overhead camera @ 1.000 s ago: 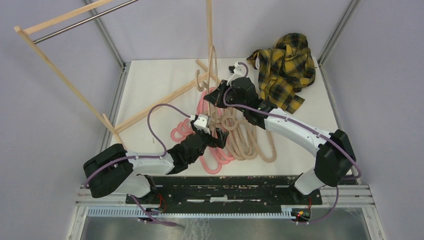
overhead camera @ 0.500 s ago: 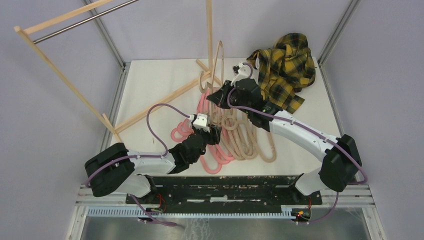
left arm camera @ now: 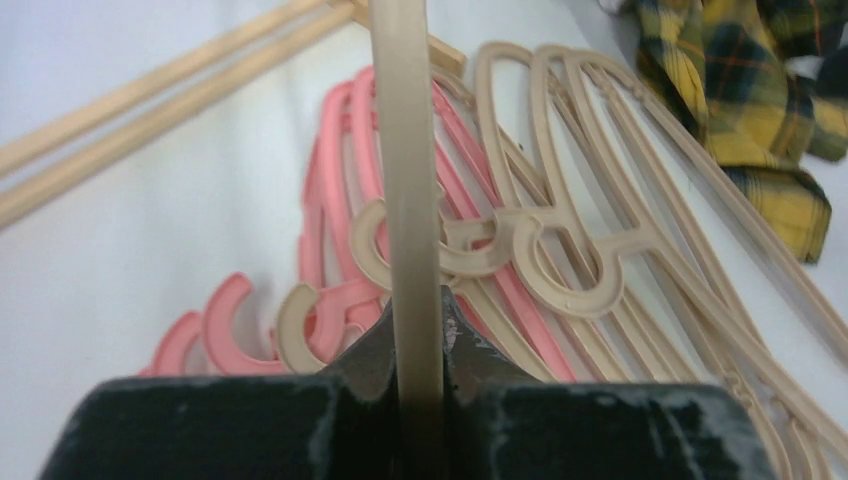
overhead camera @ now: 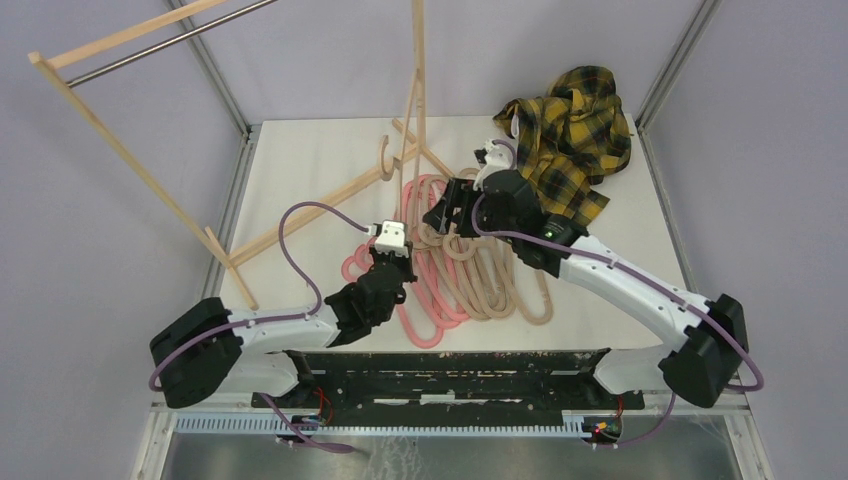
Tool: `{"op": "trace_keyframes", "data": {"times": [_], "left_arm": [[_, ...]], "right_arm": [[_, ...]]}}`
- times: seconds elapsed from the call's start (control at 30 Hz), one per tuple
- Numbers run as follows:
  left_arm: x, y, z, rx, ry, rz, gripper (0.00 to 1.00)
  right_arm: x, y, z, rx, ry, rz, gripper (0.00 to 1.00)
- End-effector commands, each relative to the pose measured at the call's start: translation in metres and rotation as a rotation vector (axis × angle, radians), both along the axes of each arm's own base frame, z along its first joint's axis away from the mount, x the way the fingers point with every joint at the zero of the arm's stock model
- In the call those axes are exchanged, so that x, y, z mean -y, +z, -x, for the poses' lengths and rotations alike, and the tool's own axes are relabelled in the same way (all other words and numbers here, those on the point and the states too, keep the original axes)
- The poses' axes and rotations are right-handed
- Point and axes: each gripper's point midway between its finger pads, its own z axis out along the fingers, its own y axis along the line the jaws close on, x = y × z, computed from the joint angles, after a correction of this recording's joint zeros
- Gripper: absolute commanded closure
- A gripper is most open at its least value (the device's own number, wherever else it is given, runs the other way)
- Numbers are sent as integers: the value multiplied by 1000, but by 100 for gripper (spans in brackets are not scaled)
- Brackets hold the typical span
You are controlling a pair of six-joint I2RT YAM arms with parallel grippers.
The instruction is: Organize the hangers
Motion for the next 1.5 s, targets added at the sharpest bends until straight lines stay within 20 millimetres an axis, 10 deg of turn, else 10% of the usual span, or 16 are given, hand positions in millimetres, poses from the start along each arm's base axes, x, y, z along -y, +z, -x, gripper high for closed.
{"op": "trace_keyframes", "data": {"times": [0.0,0.23,0.77,1.47], "left_arm": [[-34,56,-8,84,181,31,97],[-59,97,-15,70,300,-44,97],[-123,188,-114,6,473,-25,97],[-144,211,-139,8,498,74,97]], "right_arm": [[59,3,6,81,-126,185,20],[111,-3,10,121,-246,371,18],[127,17,3,164,-279,454,15],[138,4,4,130,-284,483,15]]}}
